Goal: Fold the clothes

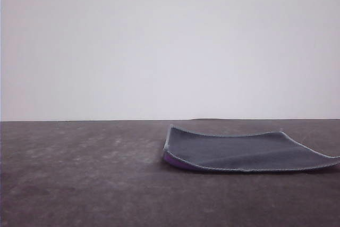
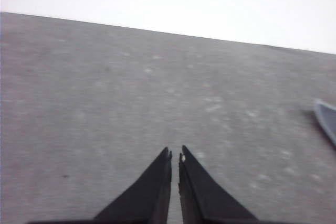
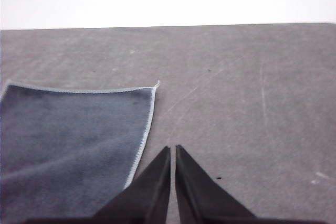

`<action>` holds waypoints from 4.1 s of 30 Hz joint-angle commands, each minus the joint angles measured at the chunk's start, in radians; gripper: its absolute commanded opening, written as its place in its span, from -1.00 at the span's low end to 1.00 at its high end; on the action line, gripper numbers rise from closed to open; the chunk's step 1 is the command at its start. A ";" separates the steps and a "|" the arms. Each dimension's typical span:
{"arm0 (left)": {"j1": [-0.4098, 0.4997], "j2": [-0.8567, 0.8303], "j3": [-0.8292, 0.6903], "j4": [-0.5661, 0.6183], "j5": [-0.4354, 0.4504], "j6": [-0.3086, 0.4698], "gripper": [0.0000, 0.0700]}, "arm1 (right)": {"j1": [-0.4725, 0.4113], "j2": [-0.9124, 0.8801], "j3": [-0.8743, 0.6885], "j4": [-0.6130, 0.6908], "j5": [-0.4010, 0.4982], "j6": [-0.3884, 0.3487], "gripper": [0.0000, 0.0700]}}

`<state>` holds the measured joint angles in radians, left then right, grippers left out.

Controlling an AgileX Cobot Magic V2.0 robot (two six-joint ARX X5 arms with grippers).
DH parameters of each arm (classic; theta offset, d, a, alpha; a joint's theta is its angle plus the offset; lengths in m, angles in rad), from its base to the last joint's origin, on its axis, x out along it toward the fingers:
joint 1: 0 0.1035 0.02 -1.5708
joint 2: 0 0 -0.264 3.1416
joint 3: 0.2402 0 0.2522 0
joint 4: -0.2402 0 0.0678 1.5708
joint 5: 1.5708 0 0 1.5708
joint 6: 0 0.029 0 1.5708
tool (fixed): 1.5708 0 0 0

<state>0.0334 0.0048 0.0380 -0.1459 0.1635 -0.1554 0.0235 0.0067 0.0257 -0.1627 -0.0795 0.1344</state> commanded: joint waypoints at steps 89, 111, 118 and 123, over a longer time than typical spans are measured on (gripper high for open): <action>-0.403 2.271 1.637 -0.051 0.518 -0.191 0.13 | -0.100 2.017 1.313 -0.190 -0.615 -0.051 0.52; -0.441 2.272 1.637 -0.043 0.427 -0.197 -0.98 | -0.087 2.017 1.313 -0.182 -0.601 -0.038 -0.98; -0.440 2.272 1.639 -0.043 0.521 -0.191 -0.98 | -0.094 2.017 1.318 -0.218 -0.651 -0.055 -0.98; -0.437 2.272 1.639 -0.067 0.632 -0.203 -0.98 | -0.117 2.017 1.348 -0.351 -0.725 -0.096 -0.98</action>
<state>-0.4015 2.2490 1.6482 -0.2133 0.7767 -0.3567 -0.0849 1.9968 1.3508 -0.4978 -0.7941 0.0704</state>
